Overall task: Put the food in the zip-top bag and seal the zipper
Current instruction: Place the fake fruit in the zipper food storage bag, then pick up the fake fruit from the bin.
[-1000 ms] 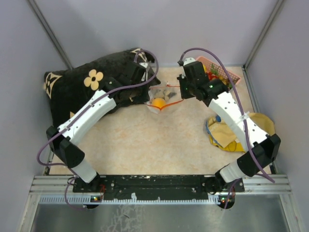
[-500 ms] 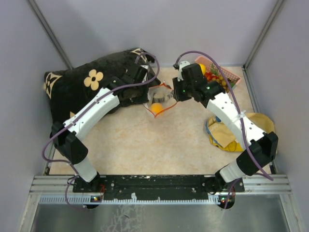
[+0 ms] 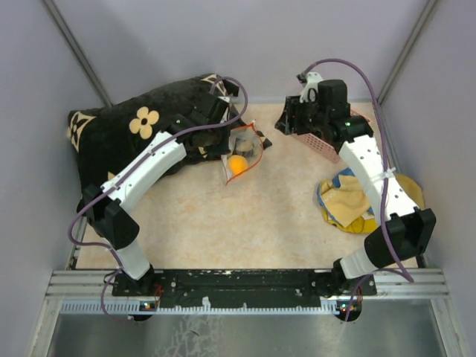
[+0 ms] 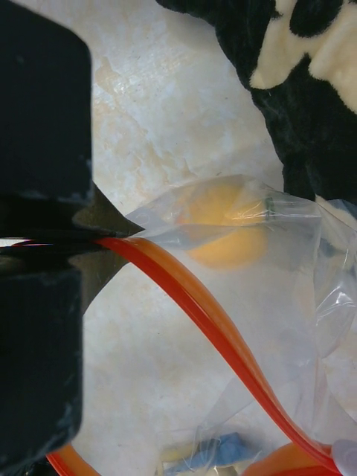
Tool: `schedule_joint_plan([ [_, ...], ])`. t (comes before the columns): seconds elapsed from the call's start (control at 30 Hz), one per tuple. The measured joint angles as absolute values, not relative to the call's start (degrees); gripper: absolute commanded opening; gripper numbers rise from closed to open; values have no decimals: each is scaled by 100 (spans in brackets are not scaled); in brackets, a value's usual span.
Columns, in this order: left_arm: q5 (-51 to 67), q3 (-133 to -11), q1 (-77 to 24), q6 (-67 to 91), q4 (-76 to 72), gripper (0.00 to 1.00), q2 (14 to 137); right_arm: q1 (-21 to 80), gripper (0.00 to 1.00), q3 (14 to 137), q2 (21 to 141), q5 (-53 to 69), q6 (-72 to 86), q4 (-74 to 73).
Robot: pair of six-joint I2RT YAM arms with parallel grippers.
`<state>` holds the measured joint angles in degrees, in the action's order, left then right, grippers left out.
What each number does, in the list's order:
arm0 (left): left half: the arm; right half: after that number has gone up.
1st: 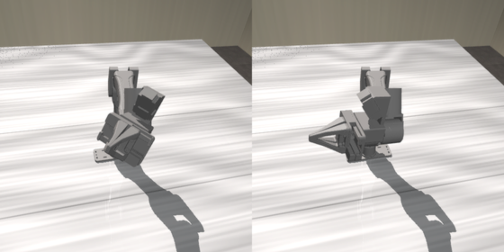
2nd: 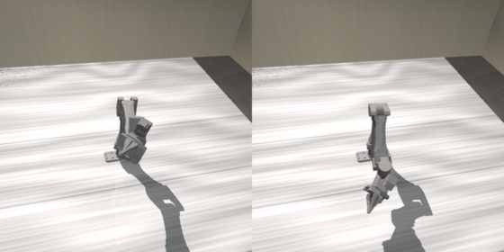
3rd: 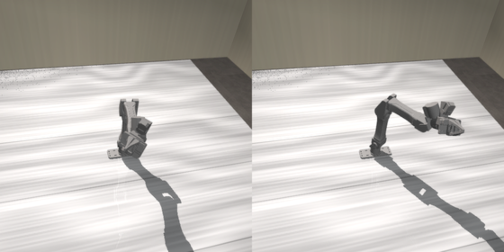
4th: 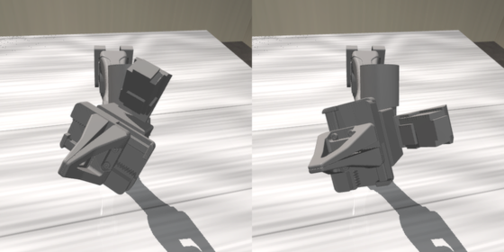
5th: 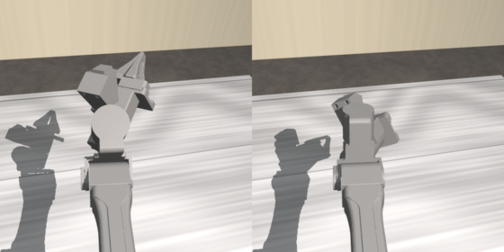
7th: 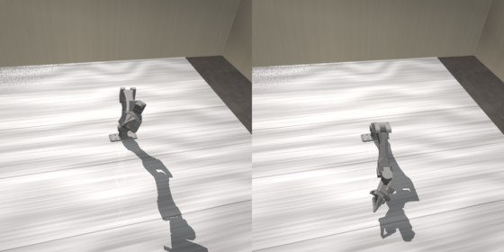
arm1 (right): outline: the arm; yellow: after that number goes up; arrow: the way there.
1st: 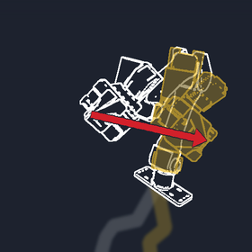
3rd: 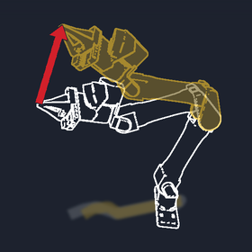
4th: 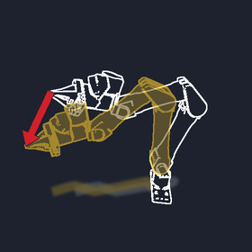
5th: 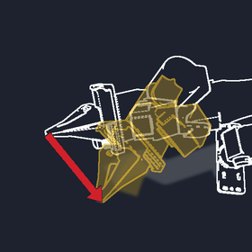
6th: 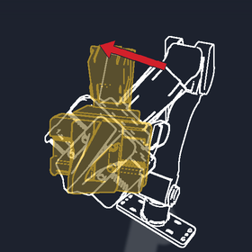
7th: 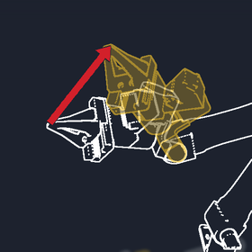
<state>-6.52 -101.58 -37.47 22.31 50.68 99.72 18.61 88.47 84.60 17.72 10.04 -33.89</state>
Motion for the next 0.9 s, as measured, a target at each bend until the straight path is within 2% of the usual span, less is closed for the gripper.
schedule_joint_plan([
  [0.33, -650, -10221, -3706, 2193, 5068, 0, 9974, 1009, 51, 8814, 9076, 1369, 810, -2738],
  [0.57, -646, -10224, -3697, 2196, 5070, 0, 9974, 696, 49, 8991, 10414, 475, 287, -2412],
  [0.9, -644, -10348, -3693, 2200, 5223, 0, 9981, 316, 50, 10147, 11942, 5, -161, -2265],
])
